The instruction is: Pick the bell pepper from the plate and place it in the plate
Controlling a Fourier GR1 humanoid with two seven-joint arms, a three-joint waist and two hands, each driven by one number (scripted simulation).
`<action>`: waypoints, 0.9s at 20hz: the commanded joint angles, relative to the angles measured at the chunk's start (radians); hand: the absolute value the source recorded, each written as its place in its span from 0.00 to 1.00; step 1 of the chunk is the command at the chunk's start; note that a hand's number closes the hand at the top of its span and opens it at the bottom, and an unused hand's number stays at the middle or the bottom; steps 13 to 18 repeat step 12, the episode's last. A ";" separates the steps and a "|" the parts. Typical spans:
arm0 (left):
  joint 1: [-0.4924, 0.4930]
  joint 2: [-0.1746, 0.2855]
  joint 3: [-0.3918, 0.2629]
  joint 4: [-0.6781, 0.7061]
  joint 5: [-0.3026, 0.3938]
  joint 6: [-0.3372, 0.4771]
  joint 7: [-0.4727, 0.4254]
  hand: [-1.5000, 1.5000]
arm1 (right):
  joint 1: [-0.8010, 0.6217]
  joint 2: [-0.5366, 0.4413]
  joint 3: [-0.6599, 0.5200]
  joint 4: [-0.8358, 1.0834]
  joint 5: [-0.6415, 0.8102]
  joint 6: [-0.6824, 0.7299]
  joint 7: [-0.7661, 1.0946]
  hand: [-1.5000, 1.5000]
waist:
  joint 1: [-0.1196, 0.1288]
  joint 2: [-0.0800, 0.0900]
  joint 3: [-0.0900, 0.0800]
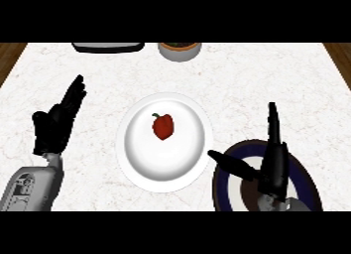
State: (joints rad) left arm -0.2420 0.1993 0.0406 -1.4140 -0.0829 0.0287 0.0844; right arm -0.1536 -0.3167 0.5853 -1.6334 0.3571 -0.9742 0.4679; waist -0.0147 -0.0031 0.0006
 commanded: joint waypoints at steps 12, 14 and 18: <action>0.079 -0.051 -0.029 -0.069 -0.035 -0.004 -0.014 0.50 | 0.381 -0.120 -0.261 -0.151 -0.365 0.246 -0.480 0.00 | 0.011 0.002 0.000; 0.079 -0.051 -0.029 -0.069 -0.035 -0.004 -0.014 0.50 | 0.381 -0.120 -0.261 -0.151 -0.365 0.246 -0.480 0.00 | 0.011 0.002 0.000; 0.079 -0.051 -0.029 -0.069 -0.035 -0.004 -0.014 0.50 | 0.381 -0.120 -0.261 -0.151 -0.365 0.246 -0.480 0.00 | 0.011 0.002 0.000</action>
